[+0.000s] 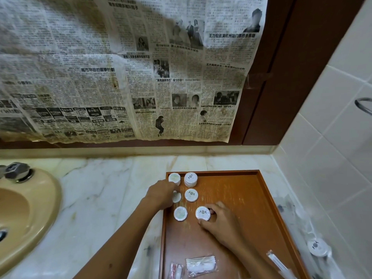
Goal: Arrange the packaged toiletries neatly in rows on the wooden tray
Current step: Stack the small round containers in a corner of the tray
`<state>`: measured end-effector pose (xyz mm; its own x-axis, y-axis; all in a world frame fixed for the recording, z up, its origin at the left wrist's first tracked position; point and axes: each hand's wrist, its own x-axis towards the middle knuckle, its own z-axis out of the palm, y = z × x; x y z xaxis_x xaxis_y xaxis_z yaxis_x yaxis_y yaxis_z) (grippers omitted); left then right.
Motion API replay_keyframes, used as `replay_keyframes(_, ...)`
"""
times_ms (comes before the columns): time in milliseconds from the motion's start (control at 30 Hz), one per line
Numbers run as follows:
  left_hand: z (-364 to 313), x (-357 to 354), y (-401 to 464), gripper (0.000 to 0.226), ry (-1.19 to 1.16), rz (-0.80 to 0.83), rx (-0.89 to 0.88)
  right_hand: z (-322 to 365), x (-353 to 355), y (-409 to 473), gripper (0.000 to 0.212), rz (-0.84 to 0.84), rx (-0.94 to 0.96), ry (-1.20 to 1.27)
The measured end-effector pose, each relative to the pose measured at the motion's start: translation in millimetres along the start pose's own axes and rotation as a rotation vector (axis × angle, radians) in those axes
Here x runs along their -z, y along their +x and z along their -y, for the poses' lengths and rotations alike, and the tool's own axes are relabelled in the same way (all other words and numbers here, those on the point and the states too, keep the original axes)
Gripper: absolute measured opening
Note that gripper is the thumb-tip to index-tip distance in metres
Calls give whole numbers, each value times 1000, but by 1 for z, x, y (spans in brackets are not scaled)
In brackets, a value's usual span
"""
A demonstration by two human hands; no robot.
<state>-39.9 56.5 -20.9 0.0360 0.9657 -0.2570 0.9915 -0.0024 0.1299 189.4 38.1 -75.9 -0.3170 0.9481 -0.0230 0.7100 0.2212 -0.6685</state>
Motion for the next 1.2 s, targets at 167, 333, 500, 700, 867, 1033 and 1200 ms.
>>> replay_keyframes(167, 5, 2, 1, 39, -45, 17, -6, 1, 1, -1, 51, -7, 2, -2)
replay_keyframes(333, 3, 0, 1, 34, -24, 13, -34, 1, 1, -2, 51, -10, 2, -8)
replay_keyframes(500, 1, -1, 2, 35, -60, -21, 56, 2, 2, -2, 51, -14, 1, -13)
replay_keyframes(700, 3, -4, 1, 28, -66, -28, 51, 3, 2, -2, 52, -15, -1, -18)
replay_keyframes(867, 4, -3, -1, 23, -72, -52, 92, 3, 2, -2, 51, -20, 1, -10)
replay_keyframes(1033, 8, -9, -1, 27, -114, -94, 80, 4, 3, -2, 50, -14, 0, -8)
replay_keyframes(1200, 14, -13, -3, 35, -175, -94, 59, 5, 3, -2, 52, -9, -4, -7)
